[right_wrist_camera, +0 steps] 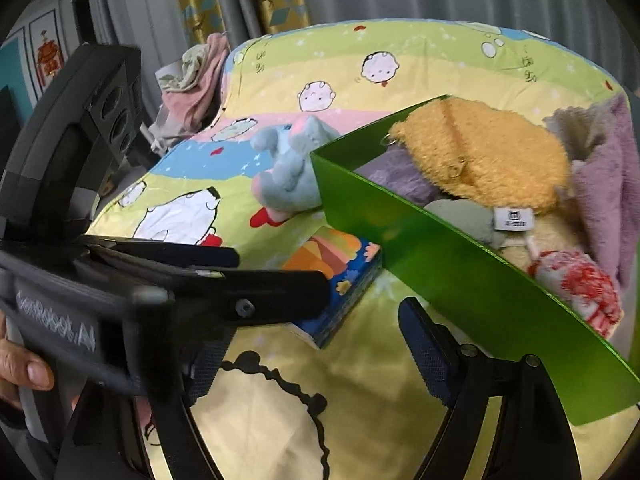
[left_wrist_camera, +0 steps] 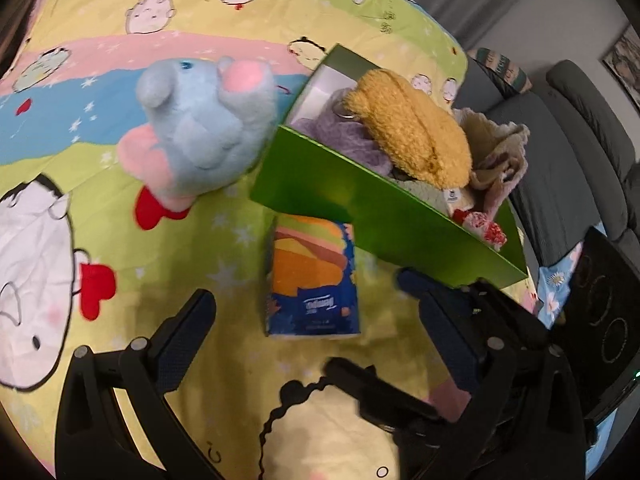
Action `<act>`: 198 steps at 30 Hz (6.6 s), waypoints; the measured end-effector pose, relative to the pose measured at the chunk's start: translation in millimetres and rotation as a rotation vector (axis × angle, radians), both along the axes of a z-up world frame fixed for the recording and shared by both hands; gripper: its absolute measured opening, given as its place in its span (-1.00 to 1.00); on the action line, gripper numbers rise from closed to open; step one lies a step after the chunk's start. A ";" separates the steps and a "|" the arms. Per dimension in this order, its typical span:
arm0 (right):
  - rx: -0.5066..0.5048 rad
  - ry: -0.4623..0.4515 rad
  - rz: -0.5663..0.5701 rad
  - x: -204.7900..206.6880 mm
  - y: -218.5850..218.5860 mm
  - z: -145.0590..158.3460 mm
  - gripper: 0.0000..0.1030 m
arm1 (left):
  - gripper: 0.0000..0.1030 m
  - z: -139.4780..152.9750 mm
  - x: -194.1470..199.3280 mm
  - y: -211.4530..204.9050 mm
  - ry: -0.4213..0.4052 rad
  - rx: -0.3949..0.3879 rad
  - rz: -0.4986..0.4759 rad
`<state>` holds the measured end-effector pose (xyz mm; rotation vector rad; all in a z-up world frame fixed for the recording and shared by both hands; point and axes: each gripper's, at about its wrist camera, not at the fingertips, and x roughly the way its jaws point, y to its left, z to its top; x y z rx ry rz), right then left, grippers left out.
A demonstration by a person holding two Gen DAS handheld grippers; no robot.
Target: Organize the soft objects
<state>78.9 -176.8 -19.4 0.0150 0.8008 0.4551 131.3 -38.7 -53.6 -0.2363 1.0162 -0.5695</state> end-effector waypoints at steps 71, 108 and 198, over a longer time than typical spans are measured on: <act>0.092 -0.169 -0.317 35.8 -138.1 58.2 0.01 | 0.56 72.7 43.4 -166.7 -0.254 0.067 -0.246; 0.112 -0.085 0.005 6.3 -16.3 31.2 0.61 | 0.97 27.1 95.8 76.4 -0.016 -0.046 0.327; 0.265 -0.240 -0.232 18.8 -144.7 75.1 0.36 | 0.30 116.9 29.4 -169.3 -0.336 0.115 -0.336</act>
